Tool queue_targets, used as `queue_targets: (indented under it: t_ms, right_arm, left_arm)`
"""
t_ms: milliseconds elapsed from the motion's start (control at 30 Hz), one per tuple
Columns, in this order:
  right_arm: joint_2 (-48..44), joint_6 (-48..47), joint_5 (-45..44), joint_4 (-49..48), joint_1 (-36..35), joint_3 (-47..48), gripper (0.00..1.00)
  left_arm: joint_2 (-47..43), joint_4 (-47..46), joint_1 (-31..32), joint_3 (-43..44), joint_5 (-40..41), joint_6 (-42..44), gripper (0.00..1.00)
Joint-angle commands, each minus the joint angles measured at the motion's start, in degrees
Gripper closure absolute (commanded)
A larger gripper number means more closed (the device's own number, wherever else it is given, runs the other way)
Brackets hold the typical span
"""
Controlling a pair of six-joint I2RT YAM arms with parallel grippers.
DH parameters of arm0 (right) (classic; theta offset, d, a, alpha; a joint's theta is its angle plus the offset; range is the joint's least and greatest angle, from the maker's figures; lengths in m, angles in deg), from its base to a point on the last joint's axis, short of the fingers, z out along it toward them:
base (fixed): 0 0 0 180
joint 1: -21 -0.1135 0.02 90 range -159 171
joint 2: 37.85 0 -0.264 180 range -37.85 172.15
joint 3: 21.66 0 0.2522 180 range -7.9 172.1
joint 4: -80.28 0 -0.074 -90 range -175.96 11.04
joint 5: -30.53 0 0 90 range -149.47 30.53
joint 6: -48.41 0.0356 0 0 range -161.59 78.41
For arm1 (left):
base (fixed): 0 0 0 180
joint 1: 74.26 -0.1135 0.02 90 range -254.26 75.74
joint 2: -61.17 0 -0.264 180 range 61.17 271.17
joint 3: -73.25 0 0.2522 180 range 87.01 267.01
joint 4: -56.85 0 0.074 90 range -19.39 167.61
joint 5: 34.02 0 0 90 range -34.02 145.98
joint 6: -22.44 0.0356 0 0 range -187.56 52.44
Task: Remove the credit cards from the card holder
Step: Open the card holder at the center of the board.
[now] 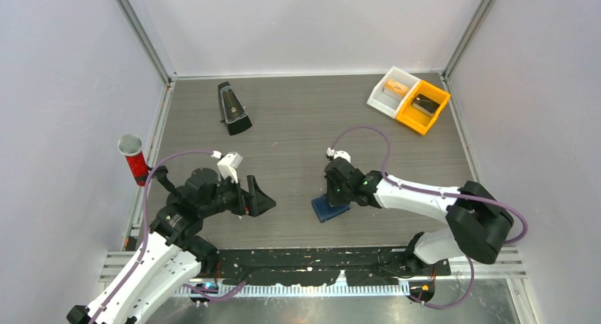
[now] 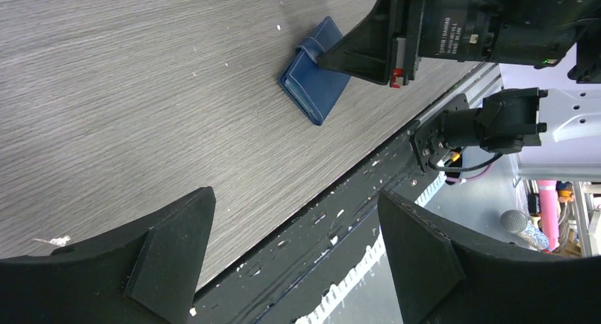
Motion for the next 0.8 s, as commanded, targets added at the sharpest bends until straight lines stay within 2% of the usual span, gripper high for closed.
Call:
queue_targets:
  t_ms: [0,200,333,467,600,767]
  right_arm:
    - [-8.41,6.77,1.93,-3.99,-0.23,-2.46,0.95]
    - [-17.11,15.29,4.93,-8.12,-0.25,-6.72,0.95]
    - [-21.73,16.48,5.39,-8.11,-0.23,-7.23,0.95]
    - [-25.56,15.9,9.92,-9.8,-0.23,-7.97,0.95]
    - [-26.91,15.43,10.02,-8.76,-0.23,-8.65,0.95]
    - [-23.91,12.37,10.71,-6.49,-0.23,-8.45,0.95]
  left_arm:
    - [0.38,-3.1,0.39,-0.37,-2.92,-0.04,0.12]
    - [1.33,-9.07,2.09,-2.29,-3.43,-3.17,0.12]
    - [3.08,-12.73,3.66,-3.84,-2.64,-4.69,0.12]
    - [5.85,-16.21,5.96,-4.83,-1.96,-5.29,0.12]
    - [9.18,-18.25,8.29,-5.03,-0.41,-5.32,0.12]
    - [13.38,-20.15,9.93,-5.33,1.11,-5.3,0.14]
